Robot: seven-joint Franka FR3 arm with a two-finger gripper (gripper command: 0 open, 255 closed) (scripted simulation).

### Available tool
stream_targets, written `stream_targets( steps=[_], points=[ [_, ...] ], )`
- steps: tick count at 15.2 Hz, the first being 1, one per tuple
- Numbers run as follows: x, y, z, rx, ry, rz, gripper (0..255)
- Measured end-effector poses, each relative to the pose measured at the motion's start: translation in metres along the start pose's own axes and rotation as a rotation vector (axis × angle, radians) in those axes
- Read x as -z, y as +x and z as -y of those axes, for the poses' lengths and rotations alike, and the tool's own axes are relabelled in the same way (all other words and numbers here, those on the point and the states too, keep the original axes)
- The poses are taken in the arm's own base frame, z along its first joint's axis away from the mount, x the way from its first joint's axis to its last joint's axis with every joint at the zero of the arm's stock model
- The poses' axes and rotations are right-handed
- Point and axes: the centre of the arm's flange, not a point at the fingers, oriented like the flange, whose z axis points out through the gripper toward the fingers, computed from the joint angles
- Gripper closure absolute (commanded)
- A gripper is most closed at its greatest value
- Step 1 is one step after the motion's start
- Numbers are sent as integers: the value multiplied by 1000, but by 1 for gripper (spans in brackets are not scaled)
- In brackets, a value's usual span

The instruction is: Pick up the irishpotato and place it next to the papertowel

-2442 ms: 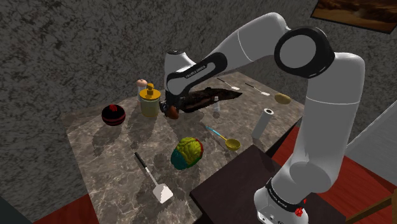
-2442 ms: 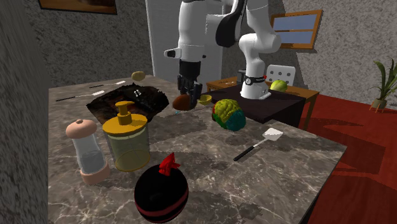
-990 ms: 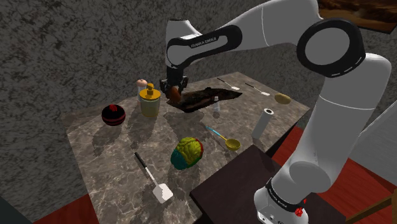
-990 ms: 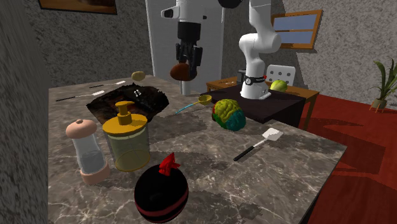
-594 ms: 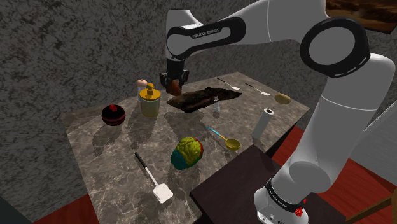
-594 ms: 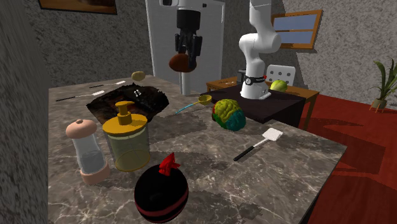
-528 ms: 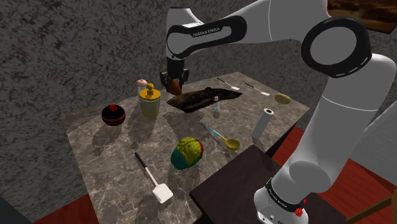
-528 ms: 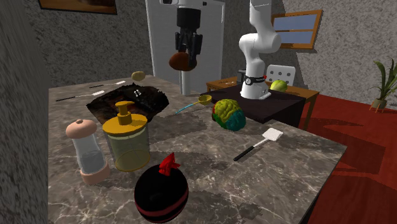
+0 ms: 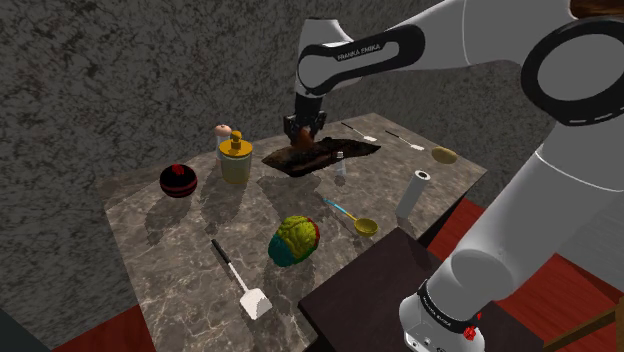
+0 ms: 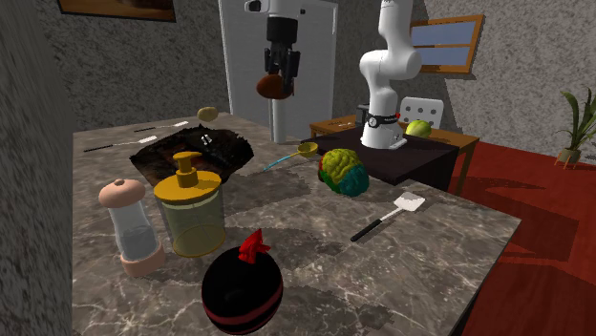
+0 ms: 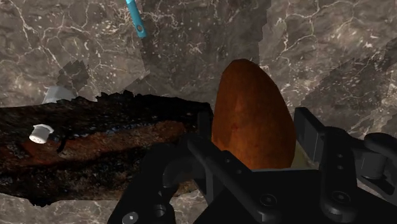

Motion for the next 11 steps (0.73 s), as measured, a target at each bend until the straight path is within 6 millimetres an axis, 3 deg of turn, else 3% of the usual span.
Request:
stream_targets(
  steps=[11],
  points=[
    [0, -67, -128, -1, 0, 0, 255]
  ],
)
